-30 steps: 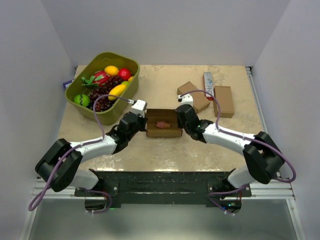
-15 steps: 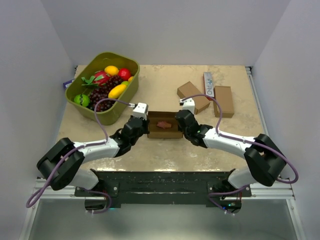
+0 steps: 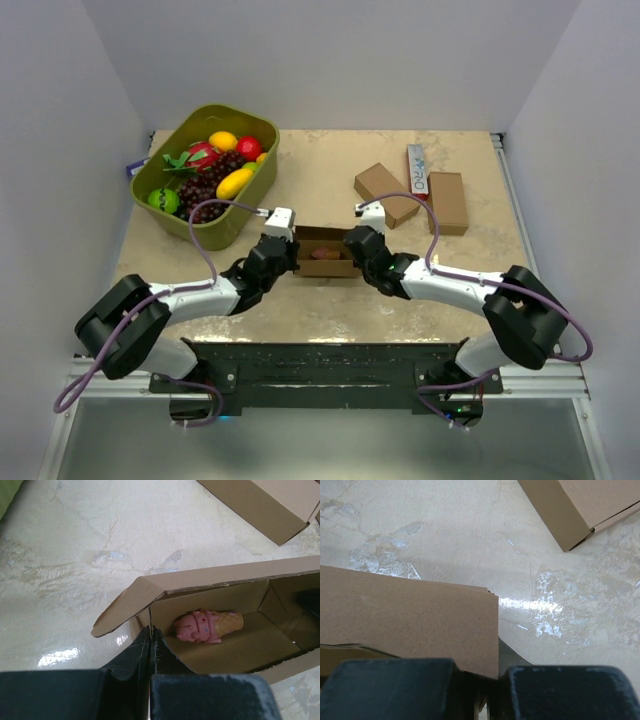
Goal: Fold the paper box
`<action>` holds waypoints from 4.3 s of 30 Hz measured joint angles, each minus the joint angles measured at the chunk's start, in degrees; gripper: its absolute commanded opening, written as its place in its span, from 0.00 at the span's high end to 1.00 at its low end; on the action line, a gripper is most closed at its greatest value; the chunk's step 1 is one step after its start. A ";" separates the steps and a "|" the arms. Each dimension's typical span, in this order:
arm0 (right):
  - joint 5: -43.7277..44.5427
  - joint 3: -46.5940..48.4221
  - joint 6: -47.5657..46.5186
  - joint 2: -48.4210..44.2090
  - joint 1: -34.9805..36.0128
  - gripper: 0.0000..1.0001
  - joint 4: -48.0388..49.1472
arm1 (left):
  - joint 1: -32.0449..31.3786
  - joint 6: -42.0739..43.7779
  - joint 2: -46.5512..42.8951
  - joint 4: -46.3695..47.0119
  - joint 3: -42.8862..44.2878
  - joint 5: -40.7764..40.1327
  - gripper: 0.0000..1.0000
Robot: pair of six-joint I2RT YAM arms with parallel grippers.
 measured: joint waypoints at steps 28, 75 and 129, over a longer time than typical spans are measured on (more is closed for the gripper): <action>-14.84 0.00 2.29 -17.70 2.75 0.10 -21.99 | -9.16 0.57 1.81 7.76 -5.22 -11.87 1.00; -21.03 2.19 4.57 -7.02 2.80 0.26 -12.70 | -12.85 1.64 -15.63 -4.24 -16.87 -5.62 0.28; -15.89 2.69 3.10 -18.67 2.75 0.18 -24.24 | -12.70 -9.77 -23.06 -10.29 -15.32 22.16 0.53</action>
